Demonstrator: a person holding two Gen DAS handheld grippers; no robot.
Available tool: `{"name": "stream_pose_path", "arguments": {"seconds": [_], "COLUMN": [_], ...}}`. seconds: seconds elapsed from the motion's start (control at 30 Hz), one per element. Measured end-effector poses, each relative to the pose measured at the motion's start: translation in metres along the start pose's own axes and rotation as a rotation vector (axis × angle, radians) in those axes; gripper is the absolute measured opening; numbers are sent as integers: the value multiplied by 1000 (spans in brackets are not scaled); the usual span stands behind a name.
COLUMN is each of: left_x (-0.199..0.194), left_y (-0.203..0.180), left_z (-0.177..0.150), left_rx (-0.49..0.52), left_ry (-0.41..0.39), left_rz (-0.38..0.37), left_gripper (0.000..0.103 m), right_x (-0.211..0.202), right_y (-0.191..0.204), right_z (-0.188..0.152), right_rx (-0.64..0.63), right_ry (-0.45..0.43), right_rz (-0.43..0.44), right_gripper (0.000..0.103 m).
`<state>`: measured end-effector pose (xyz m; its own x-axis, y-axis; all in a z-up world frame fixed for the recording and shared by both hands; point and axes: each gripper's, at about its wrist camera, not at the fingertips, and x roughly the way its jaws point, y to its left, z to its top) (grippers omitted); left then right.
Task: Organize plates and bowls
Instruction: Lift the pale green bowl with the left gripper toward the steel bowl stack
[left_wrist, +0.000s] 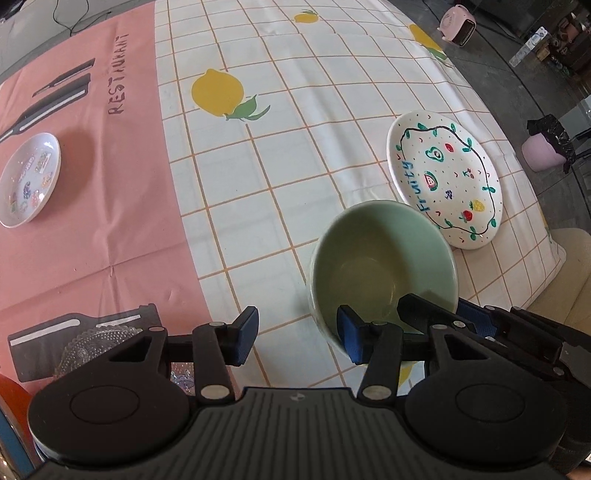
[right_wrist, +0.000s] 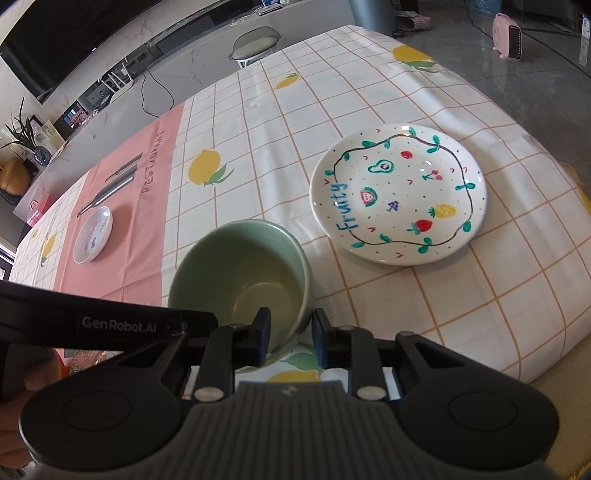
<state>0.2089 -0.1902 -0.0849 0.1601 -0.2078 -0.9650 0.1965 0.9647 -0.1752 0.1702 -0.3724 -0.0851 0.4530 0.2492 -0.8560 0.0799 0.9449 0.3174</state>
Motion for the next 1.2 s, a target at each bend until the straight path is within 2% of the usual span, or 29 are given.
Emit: {"name": "stream_pose_path", "arguments": {"seconds": [0.13,0.27,0.37,0.47,0.53,0.63,0.73,0.8,0.87,1.0,1.2], "left_x": [5,3,-2,-5,-7,-9,-11,-11,-11,-9,-1], "left_y": [2,3,5,13,21,31,33,33,33,31,31], "left_z": [0,1,-2,-5,-7,-9,-11,-13,-14,-13,-11], "left_rx": [-13,-36,-15,-10,-27,-41,-7,9,12,14,8], "left_ry": [14,41,29,26,33,31,16,13,9,-3,-6], "left_rz": [-39,-52,4,24,16,9,34,43,43,50,50], "left_gripper": [48,16,10,10,10,11,23,27,27,28,29], "right_x": [0,2,-1,-2,0,0,1,5,9,9,15], "right_y": [0,4,6,8,10,13,18,22,24,27,34], "right_z": [0,-1,-1,-1,-1,-1,-1,-3,-3,-3,-4], "right_rx": [-1,-23,-33,-38,-43,-32,-43,-57,-63,-58,-73], "right_ry": [0,10,-9,-11,-4,-12,-5,18,29,25,29], "right_rz": [2,11,43,62,58,97,116,87,72,118,84], "right_gripper": [24,24,24,24,24,25,26,37,37,37,35]}}
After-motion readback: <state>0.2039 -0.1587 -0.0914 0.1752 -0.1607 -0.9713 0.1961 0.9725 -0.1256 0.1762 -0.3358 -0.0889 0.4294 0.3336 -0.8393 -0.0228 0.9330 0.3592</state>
